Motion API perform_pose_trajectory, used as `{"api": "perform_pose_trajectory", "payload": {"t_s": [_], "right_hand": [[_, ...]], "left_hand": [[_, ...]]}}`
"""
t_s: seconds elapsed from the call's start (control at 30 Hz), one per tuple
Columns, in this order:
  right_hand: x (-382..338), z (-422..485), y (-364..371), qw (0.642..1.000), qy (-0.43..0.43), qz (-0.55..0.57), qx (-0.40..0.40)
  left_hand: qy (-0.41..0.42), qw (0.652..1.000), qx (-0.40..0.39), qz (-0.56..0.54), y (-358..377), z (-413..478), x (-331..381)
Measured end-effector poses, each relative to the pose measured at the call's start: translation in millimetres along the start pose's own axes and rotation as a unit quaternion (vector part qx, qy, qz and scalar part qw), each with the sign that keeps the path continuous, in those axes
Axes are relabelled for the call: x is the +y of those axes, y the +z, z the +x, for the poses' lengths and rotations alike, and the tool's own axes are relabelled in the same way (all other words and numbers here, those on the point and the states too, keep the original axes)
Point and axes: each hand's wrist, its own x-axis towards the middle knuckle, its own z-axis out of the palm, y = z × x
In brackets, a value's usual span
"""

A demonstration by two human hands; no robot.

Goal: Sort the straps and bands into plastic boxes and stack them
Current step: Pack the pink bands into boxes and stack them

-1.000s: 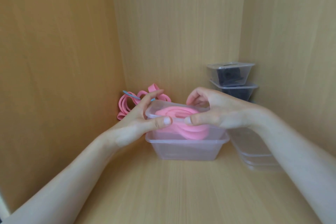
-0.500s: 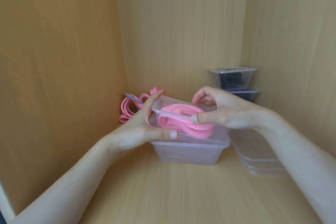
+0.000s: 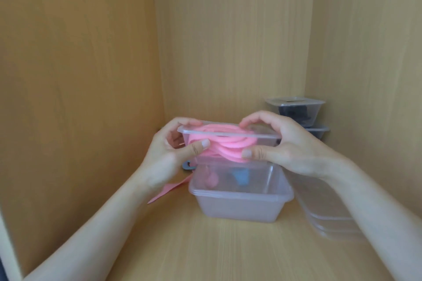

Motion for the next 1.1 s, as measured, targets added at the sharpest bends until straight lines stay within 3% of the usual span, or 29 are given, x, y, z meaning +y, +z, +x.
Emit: {"api": "perform_pose_trajectory", "payload": {"t_s": [0.13, 0.3, 0.47, 0.67, 0.73, 0.9, 1.0, 1.1], "right_hand": [[-2, -1, 4, 0.998, -0.039, -0.005, 0.043], [-4, 0, 16, 0.985, -0.108, -0.058, 0.120], [-5, 2, 24, 0.969, -0.143, -0.104, 0.175], [0, 17, 9, 0.892, -0.210, -0.305, 0.258], [4, 28, -8, 0.863, -0.191, -0.362, 0.296], [17, 58, -47, 0.790, -0.052, -0.501, 0.349], [26, 72, -59, 0.792, 0.020, -0.523, 0.314], [38, 81, -66, 0.817, 0.098, -0.509, 0.255]], "left_hand": [[-0.024, 0.996, 0.064, -0.054, -7, 3, -1], [-0.060, 0.987, 0.051, -0.142, -3, 2, -2], [-0.069, 0.991, 0.053, -0.104, -3, 6, -6], [-0.117, 0.982, 0.114, -0.093, -4, 15, -19], [-0.123, 0.982, 0.118, -0.087, -2, 15, -21], [-0.108, 0.988, 0.104, -0.034, 4, 10, -21], [-0.112, 0.988, 0.109, -0.012, 4, 11, -19], [-0.118, 0.986, 0.115, -0.009, 5, 10, -17]]}}
